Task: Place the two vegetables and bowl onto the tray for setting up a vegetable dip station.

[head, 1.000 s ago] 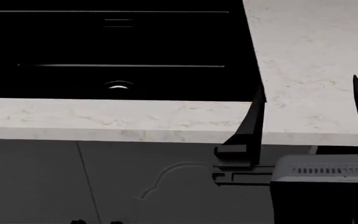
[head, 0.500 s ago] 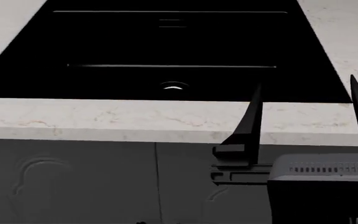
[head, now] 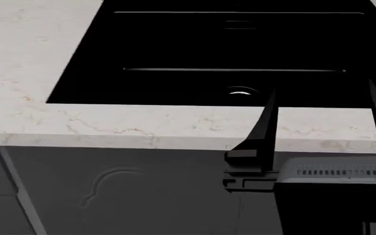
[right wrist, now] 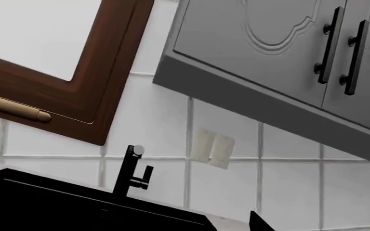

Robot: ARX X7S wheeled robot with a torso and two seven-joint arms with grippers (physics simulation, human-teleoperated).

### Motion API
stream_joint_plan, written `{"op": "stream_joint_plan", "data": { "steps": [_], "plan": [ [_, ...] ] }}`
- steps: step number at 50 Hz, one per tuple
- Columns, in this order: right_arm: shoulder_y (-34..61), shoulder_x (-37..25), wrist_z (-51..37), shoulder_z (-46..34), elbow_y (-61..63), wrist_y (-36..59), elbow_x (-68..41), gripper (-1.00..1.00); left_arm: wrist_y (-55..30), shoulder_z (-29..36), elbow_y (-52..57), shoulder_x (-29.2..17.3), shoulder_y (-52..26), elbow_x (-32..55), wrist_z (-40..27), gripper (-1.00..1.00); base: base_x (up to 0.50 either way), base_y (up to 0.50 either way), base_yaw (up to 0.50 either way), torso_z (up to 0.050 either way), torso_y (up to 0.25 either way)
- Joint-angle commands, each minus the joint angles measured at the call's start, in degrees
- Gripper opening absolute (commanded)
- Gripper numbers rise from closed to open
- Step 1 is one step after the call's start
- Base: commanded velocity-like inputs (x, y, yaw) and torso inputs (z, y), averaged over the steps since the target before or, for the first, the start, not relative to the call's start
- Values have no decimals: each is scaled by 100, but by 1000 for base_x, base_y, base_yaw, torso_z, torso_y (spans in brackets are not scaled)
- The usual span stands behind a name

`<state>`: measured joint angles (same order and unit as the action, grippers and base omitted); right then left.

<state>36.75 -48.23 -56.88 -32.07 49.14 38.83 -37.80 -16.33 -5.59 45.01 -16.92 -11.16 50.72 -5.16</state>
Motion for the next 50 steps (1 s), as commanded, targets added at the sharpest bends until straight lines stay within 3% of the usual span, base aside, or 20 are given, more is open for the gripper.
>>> {"op": "stream_joint_plan", "data": {
  "steps": [1, 50],
  "plan": [
    [69, 38, -74, -27, 23, 170, -44, 100, 43, 28, 0, -24, 21, 2, 5, 100, -1, 500, 0, 0, 0],
    [79, 25, 12, -84, 83, 87, 4, 100, 88, 141, 39, -146, -30, 53, -172, 100, -1, 500, 0, 0, 0]
  ]
}}
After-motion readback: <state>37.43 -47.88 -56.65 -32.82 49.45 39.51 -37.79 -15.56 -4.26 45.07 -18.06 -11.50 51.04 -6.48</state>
